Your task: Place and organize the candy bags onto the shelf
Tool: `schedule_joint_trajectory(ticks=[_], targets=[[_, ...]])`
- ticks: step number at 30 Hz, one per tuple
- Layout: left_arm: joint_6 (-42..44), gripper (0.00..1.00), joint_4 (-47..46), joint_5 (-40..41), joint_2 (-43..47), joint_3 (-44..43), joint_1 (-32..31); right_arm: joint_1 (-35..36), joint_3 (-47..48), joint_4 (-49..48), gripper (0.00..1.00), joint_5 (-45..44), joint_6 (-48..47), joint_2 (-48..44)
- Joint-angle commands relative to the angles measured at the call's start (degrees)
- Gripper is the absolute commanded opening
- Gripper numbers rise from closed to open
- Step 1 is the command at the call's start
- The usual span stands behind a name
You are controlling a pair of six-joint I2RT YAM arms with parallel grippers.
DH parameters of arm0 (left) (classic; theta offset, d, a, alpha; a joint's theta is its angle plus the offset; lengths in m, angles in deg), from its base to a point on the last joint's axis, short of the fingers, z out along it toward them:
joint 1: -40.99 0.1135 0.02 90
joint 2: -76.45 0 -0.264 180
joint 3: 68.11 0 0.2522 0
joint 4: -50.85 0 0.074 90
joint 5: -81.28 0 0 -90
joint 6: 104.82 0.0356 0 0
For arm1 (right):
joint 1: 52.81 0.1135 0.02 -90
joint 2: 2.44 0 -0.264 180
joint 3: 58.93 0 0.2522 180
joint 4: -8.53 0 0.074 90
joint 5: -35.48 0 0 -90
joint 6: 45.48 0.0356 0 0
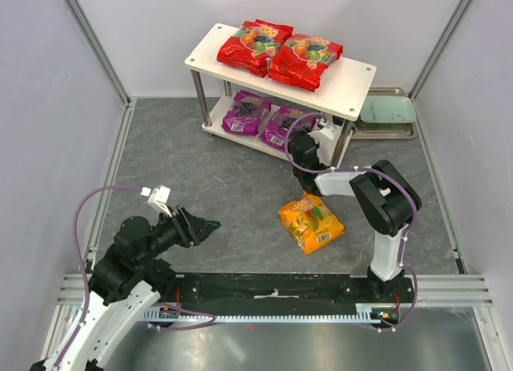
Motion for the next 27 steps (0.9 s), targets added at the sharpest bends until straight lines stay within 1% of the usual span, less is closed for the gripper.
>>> schedule_joint_trajectory(ticks=[1,3,4,6,7,10,12,16,18,20,22,23,24,27], targets=[[-1.18,0.66,-0.15,-1.0,0.64,-1.01,-0.18,-0.12,-0.23,-2.6,0.25,3.5,-1.27,-0.96],[-1.35,0.66,-0.15,-0.91,0.55,-1.01,-0.18,-0.12,-1.46,-4.37,0.17,6.23,-4.51,-3.15],[-1.35,0.66,-0.15,-0.91,0.55,-1.1,-0.18,0.05,-1.64,-3.94,0.1,9.81,-5.57,-4.04],[-1.35,0.66,-0.15,-0.91,0.73,-1.27,-0.26,0.23,-3.56,-2.44,0.05,12.12,-6.9,-7.46],[-1.44,0.66,-0.15,-0.83,0.64,-1.27,-0.18,0.41,-4.71,-2.53,0.01,14.05,-7.95,-8.78],[-1.7,0.66,-0.33,-0.47,-0.06,-1.36,-0.18,1.46,-8.75,-2.27,0.0,17.48,-9.27,-14.66],[-1.61,0.66,-0.68,-0.3,-0.5,-1.45,-0.18,2.34,-10.34,0.89,0.0,21.79,-10.32,-18.8],[-1.26,0.66,-2.34,-0.56,-2.6,-1.45,-0.18,6.98,-12.71,9.23,0.0,24.43,-14.63,-26.7],[-1.09,0.66,-3.05,-0.21,-3.31,-1.01,-0.18,8.49,-13.07,15.73,0.0,25.4,-17.09,-31.19],[-1.09,0.66,-4.8,-0.3,-4.63,0.13,-0.18,10.6,-13.07,21.95,0.0,25.4,-18.5,-34.7],[-1.26,0.65,-6.38,-0.73,-5.77,1.27,-0.26,12.79,-12.9,25.67,0.0,25.32,-21.13,-36.56],[-1.7,0.65,-8.74,-1.0,-7.08,2.84,-0.18,13.5,-12.72,29.51,0.0,24.97,-22.1,-37.87],[-2.05,0.65,-9.81,-1.96,-7.79,3.73,-0.18,14.29,-12.37,31.38,0.0,24.35,-24.2,-38.32],[-4.25,0.64,-15.78,-4.94,-10.17,7.68,-0.26,16.84,-12.19,37.01,0.0,19.44,-26.85,-39.37]])
